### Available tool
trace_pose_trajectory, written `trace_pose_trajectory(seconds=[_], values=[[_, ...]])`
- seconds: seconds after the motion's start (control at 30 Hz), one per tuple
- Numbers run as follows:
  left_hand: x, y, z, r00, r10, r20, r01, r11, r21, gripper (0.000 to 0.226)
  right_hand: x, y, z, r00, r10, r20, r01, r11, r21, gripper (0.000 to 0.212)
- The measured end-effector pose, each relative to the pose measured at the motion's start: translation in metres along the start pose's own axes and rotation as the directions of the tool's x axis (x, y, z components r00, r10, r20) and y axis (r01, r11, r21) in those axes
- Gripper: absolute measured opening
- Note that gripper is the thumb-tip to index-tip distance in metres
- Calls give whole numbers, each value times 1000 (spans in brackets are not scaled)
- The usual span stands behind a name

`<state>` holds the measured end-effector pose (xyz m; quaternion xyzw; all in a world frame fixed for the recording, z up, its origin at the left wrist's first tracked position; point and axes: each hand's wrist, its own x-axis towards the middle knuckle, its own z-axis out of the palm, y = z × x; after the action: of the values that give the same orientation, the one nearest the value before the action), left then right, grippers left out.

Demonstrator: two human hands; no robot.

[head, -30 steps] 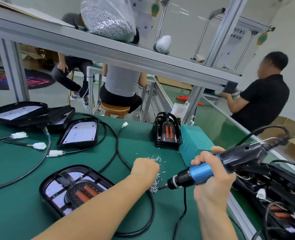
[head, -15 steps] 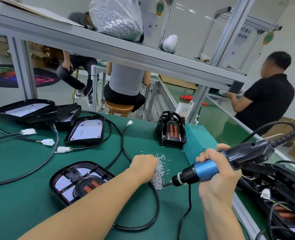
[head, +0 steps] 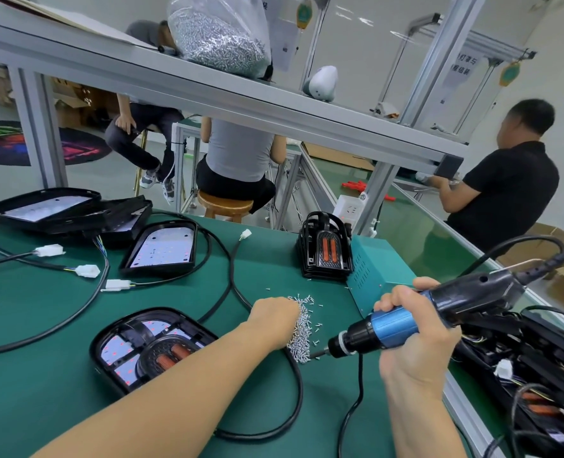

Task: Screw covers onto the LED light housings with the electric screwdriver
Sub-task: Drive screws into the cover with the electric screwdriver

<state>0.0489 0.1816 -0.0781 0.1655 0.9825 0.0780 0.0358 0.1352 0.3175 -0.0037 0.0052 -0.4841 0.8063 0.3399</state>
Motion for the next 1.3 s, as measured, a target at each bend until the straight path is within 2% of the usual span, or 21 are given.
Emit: trace_pose_trajectory(seconds=[0.13, 0.23, 0.3, 0.43, 0.47, 0.53, 0.7, 0.83, 0.97, 1.17, 1.23, 1.27, 1.3], values=[[-2, -6, -3, 998, -58, -12, 53, 962, -266, 17, 0, -1, 4, 1000, 1, -2, 0, 1000, 22, 20], [-7, -8, -11, 993, -111, -40, 76, 864, -497, 22, -1, -3, 7, 1000, -13, 2, 13, 1000, 22, 20], [-12, -10, -16, 990, -141, -26, 88, 740, -666, 20, -2, -4, 9, 1000, -8, 6, 7, 999, 33, 21], [-34, -23, -29, 993, -116, 21, 64, 376, -925, 12, -5, -9, 14, 1000, 28, 12, -29, 994, 110, 20], [-41, -30, -33, 994, -111, 16, 50, 316, -948, 11, -6, -10, 16, 999, 38, 16, -40, 989, 140, 20], [-58, -44, -40, 995, -103, -8, 19, 258, -966, 11, -10, -12, 21, 997, 60, 39, -66, 978, 199, 19], [-113, -78, -44, 990, -127, -64, -34, 225, -974, 11, -24, -12, 44, 990, 85, 114, -116, 946, 302, 17], [-143, -90, -44, 984, -171, -43, -5, 216, -976, 9, -38, -9, 67, 977, 122, 177, -180, 915, 360, 14], [-156, -96, -42, 978, -207, -28, -11, 84, -996, 15, -50, -5, 86, 966, 139, 218, -215, 902, 375, 13], [-159, -101, -38, 971, -232, -52, -46, 29, -999, 18, -58, -4, 94, 959, 141, 244, -225, 904, 363, 13], [-161, -101, -38, 975, -214, -52, -41, 58, -997, 19, -58, -4, 93, 959, 137, 248, -221, 909, 354, 14], [-161, -101, -38, 975, -213, -66, -42, 118, -992, 18, -58, -3, 92, 959, 133, 250, -216, 914, 344, 14], [-161, -102, -38, 969, -226, -96, -45, 219, -975, 17, -57, -1, 91, 959, 128, 254, -210, 921, 329, 15]])
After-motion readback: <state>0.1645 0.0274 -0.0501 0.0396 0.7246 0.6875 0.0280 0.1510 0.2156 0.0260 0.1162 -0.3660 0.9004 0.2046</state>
